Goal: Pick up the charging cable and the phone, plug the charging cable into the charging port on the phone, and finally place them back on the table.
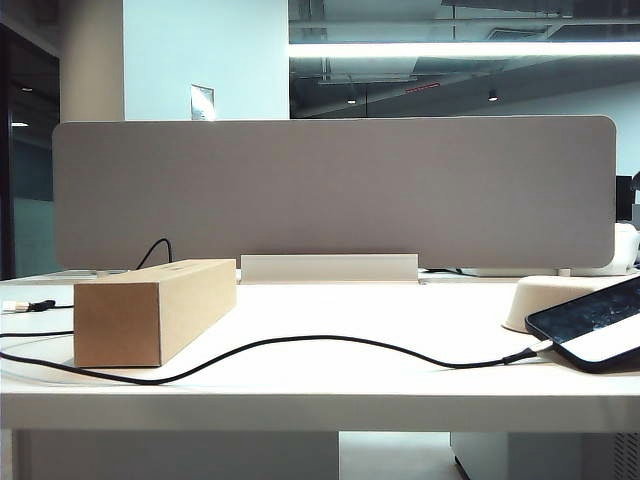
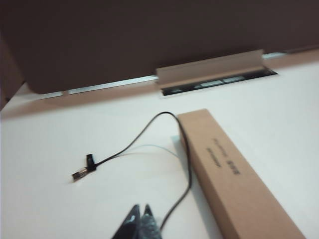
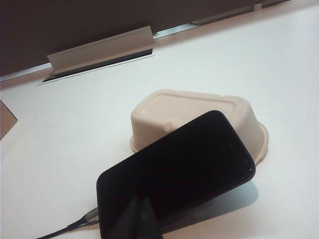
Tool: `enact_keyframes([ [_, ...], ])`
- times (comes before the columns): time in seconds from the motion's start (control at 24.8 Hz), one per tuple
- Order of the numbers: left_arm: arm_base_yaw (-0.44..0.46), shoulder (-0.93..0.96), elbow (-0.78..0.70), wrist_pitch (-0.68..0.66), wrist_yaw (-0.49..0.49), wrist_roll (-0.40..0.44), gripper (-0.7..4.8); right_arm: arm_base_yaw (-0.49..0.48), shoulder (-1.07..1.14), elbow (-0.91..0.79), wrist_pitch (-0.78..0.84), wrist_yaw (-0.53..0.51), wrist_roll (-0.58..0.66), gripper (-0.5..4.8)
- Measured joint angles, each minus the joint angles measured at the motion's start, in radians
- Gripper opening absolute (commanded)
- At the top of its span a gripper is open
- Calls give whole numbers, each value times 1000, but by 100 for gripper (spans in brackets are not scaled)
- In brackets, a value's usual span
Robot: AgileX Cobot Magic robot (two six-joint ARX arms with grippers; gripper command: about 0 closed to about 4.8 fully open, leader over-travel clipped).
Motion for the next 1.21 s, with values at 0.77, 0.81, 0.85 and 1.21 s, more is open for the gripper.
enact_keyframes([
  [0.77,33,-318,-344,176,-111,-74,-6,0,0,0,0,0,0,-5],
  [0.81,33,-314,-345,170,-120,-74,-6,0,0,0,0,0,0,-5],
  [0.85,33,-314,-344,167,-124,-74,-6,0,0,0,0,0,0,-5],
  [1.21,33,-315,-345,167,-144,-74,-6,0,0,0,0,0,0,-5],
])
